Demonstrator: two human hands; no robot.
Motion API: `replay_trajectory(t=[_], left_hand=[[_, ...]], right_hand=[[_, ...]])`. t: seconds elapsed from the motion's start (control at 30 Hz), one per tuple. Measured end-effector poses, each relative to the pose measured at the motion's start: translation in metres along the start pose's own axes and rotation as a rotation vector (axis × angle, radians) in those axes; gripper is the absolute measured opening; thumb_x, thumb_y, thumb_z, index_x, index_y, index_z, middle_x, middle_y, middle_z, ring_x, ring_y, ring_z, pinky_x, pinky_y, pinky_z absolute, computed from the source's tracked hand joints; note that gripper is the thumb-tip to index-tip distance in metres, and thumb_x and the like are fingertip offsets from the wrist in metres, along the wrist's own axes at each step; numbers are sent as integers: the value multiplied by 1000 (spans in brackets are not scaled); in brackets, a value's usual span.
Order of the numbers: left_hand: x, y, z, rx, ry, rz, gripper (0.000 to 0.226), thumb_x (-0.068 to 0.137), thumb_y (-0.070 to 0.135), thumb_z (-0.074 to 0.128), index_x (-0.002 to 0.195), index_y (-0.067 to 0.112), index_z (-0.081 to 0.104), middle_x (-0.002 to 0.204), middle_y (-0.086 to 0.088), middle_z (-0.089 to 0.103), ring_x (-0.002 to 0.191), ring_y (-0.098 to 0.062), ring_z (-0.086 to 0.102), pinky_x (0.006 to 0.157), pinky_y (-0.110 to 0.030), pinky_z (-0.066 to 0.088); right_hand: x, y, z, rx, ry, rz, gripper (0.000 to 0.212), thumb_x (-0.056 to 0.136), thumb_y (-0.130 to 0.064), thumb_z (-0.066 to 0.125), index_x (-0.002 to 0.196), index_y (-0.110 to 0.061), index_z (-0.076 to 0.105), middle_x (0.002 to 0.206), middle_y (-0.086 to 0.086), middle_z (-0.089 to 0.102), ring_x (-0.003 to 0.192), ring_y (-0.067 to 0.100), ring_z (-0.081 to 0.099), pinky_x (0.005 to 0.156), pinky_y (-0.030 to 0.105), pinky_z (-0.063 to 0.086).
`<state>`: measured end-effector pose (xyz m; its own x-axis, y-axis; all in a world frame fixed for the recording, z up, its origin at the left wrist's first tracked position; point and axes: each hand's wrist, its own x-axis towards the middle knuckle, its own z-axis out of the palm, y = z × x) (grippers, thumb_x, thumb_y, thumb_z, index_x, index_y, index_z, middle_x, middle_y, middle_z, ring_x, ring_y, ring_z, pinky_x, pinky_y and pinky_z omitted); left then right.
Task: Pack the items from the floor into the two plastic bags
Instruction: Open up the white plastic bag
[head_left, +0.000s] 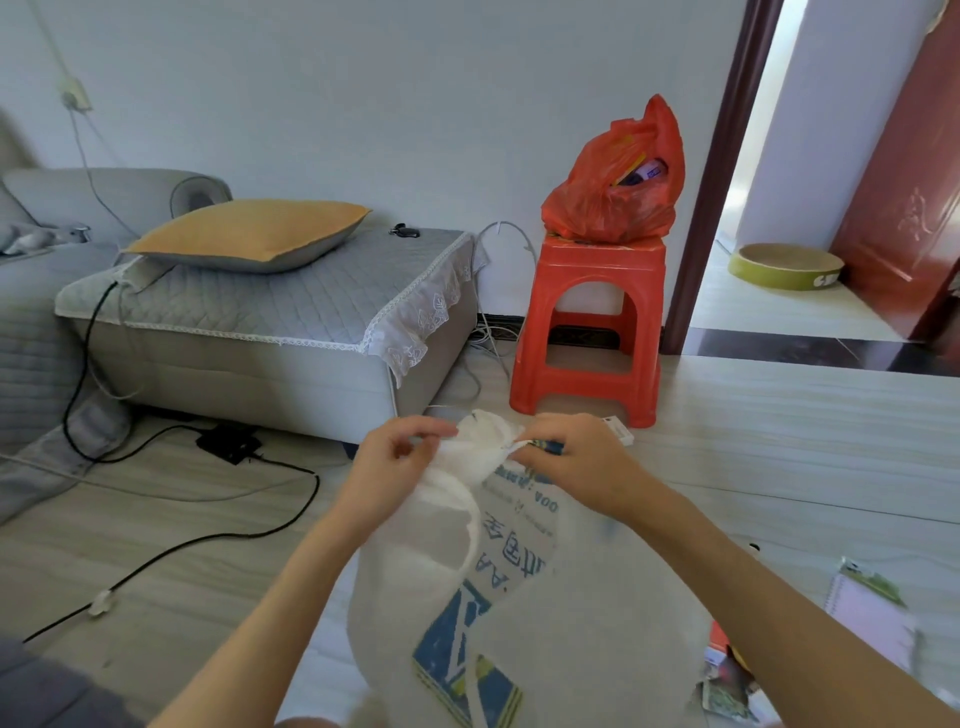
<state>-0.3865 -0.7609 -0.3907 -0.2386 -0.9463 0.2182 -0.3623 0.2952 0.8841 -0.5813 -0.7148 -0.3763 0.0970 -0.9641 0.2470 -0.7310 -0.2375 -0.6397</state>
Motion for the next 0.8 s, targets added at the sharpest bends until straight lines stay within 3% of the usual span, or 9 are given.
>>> replay_trajectory(t=[0.1, 0.2, 0.27, 0.33, 0.43, 0.53, 0.63, 0.73, 0.8], left_hand=[[-2, 16, 4, 134, 70, 208, 8, 86, 26, 59, 87, 30, 66, 95, 14, 58, 87, -10, 56, 79, -20, 43], [-12, 33, 20, 437, -174, 258, 40, 76, 60, 53, 109, 38, 56, 105, 21, 53, 97, 0, 53, 85, -23, 42], [-18, 32, 30, 730, -295, 266, 47, 84, 44, 54, 129, 36, 41, 123, 17, 48, 111, -6, 49, 90, -29, 42], [-17, 25, 29, 835, -276, 273, 50, 90, 18, 46, 135, 33, 33, 132, 11, 46, 115, -14, 48, 86, -29, 42], [-11, 15, 19, 831, -216, 238, 44, 93, 13, 41, 133, 31, 40, 131, 9, 48, 111, -15, 51, 81, -27, 42], [-11, 12, 23, 809, -171, 306, 39, 94, 38, 43, 131, 24, 50, 136, 7, 47, 124, -15, 42, 98, -28, 36], [-8, 11, 32, 1005, -125, 412, 51, 78, 53, 62, 116, 19, 63, 126, -2, 57, 117, -25, 50, 90, -40, 43], [-3, 5, 32, 995, 12, 449, 27, 64, 27, 82, 87, 14, 73, 98, -8, 68, 91, -30, 61, 67, -39, 50], [-2, 8, 28, 820, 97, 421, 5, 75, 14, 73, 79, 11, 72, 88, -4, 65, 81, -25, 56, 65, -34, 44]], right_hand=[[0, 6, 2, -1, -12, 124, 27, 85, -25, 63, 74, -1, 69, 80, -2, 56, 73, 13, 53, 72, 29, 40], [1, 8, 2, 26, 20, 193, 34, 85, -24, 63, 69, 6, 65, 79, 13, 58, 71, 23, 53, 68, 33, 40], [0, 8, -1, 119, 45, 260, 35, 84, -22, 62, 59, 1, 57, 63, 11, 47, 57, 17, 41, 56, 30, 32], [-2, 8, -8, 305, 63, 344, 24, 83, -17, 64, 67, 1, 64, 61, 7, 52, 55, 13, 45, 54, 26, 37], [-4, 9, -21, 645, 87, 453, 13, 82, -6, 64, 83, -16, 72, 77, 2, 69, 65, 12, 64, 62, 22, 55], [-4, 10, -28, 806, 65, 524, 16, 83, -1, 61, 85, -13, 71, 81, 6, 70, 69, 17, 66, 62, 24, 57], [-4, 14, -30, 894, 21, 553, 19, 84, 3, 55, 88, -9, 69, 85, 12, 69, 74, 22, 65, 68, 29, 56], [-4, 19, -29, 894, 39, 576, 19, 85, 3, 54, 90, -9, 69, 88, 13, 69, 77, 23, 65, 70, 31, 56], [-3, 28, -28, 812, 96, 594, 18, 87, 0, 55, 93, -8, 69, 92, 13, 69, 81, 24, 65, 74, 33, 56]])
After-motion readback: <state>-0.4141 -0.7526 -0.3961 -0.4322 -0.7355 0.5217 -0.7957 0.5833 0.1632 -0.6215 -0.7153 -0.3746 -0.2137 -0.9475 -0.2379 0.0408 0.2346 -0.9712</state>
